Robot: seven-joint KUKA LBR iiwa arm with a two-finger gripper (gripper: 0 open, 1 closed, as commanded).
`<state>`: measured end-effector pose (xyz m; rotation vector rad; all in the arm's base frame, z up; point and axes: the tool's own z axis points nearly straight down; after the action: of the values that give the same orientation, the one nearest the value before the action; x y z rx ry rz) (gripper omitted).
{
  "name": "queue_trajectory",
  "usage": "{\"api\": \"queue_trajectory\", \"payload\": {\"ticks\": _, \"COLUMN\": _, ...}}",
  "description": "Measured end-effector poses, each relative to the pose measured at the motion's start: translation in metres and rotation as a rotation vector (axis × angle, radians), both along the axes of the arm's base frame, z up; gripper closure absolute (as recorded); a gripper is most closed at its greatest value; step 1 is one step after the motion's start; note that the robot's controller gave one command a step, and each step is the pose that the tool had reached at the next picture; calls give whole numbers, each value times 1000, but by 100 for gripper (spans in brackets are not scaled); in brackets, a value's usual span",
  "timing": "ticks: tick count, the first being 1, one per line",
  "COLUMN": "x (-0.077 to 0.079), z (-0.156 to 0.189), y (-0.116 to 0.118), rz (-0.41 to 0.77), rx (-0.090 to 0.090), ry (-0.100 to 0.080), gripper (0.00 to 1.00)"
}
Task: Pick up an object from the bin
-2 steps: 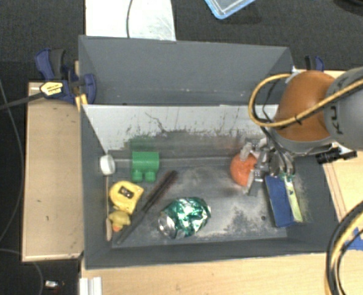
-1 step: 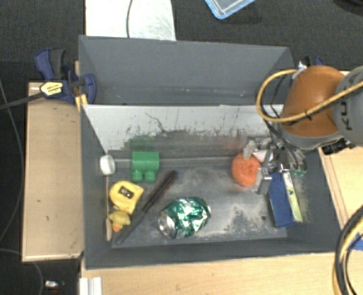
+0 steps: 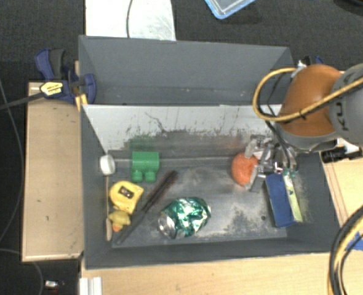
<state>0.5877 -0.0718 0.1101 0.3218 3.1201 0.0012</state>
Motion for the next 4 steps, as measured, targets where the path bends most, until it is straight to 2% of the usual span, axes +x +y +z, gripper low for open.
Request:
{"api": "queue_trajectory", "payload": {"ticks": 1, "x": 3, "z": -26, "y": -1, "rz": 23, "rx": -1, "ry": -3, "gripper": 0}}
{"api": "queue_trajectory", "payload": {"ticks": 2, "x": 5, "z": -36, "y": -3, "rz": -223, "rx": 5, "ry": -6, "gripper": 100}}
{"api": "queue_trajectory", "payload": {"ticks": 4, "x": 5, "z": -23, "y": -4, "rz": -220, "rx": 4, "ry": -8, "gripper": 100}}
